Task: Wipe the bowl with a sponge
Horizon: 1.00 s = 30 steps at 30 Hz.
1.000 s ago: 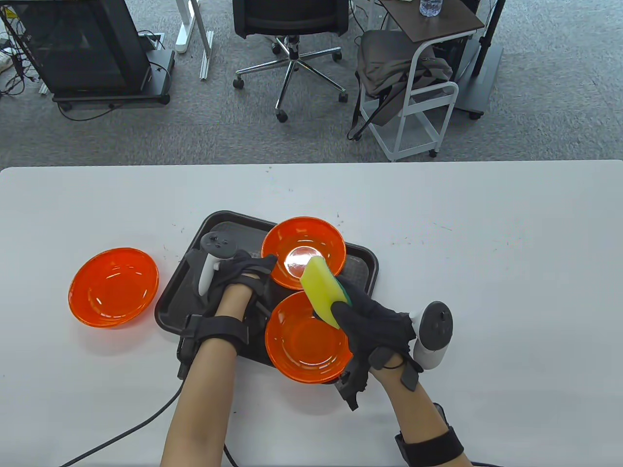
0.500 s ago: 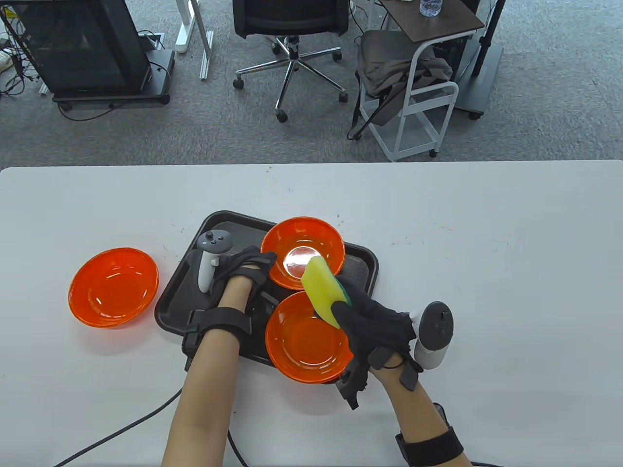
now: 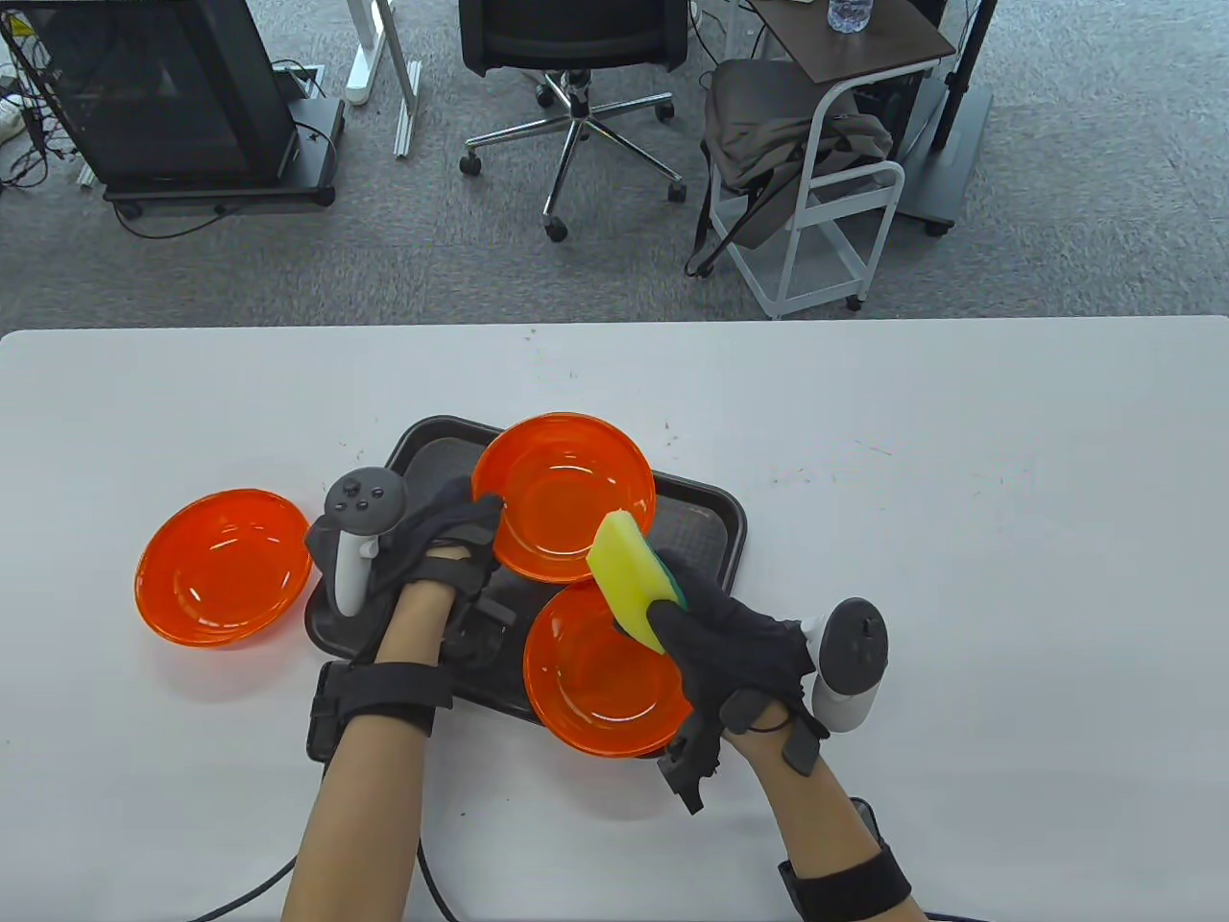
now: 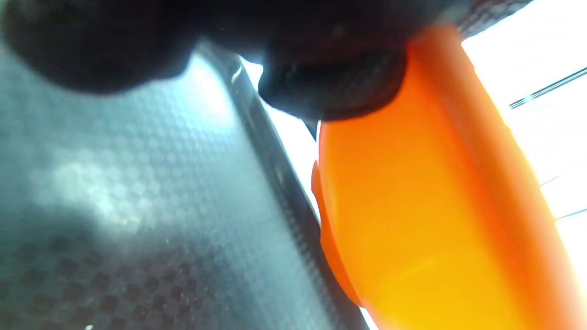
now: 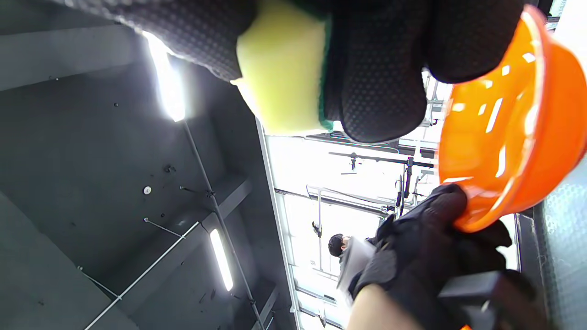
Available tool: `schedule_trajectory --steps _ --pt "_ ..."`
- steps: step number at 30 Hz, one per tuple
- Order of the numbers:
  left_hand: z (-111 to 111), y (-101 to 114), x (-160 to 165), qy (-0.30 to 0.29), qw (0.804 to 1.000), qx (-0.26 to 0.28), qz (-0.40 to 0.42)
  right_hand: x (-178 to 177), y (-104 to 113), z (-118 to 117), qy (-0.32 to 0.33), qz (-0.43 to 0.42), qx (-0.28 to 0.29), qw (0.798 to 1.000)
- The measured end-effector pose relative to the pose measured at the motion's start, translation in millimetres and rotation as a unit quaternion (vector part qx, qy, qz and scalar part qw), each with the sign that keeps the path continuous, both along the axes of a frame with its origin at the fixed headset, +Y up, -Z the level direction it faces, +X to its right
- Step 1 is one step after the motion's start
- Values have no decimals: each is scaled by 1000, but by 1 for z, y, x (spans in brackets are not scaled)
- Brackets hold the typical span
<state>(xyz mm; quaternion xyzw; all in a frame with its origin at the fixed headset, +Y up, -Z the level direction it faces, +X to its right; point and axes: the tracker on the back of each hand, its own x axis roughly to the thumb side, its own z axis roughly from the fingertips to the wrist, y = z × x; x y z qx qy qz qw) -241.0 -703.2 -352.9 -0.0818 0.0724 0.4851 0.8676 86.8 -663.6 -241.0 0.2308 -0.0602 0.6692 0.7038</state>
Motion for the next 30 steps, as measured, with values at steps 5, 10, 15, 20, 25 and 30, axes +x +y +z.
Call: schedule_trajectory --steps 5,10,15,20,25,30 --pt "47 23 -13 12 998 58 -6 -1 5 4 -13 35 33 999" --pt "79 32 -14 10 995 98 -3 -7 15 10 -22 115 115 986" --pt "87 38 -8 -14 994 107 -3 -17 28 21 -70 264 215 938" --pt "88 43 -2 -32 992 120 -16 -26 33 28 -115 384 267 876" --pt "90 46 -1 -41 991 126 -23 -33 33 30 -131 453 286 834" --pt "90 45 0 -46 990 128 -25 -41 35 32 -140 521 311 782"
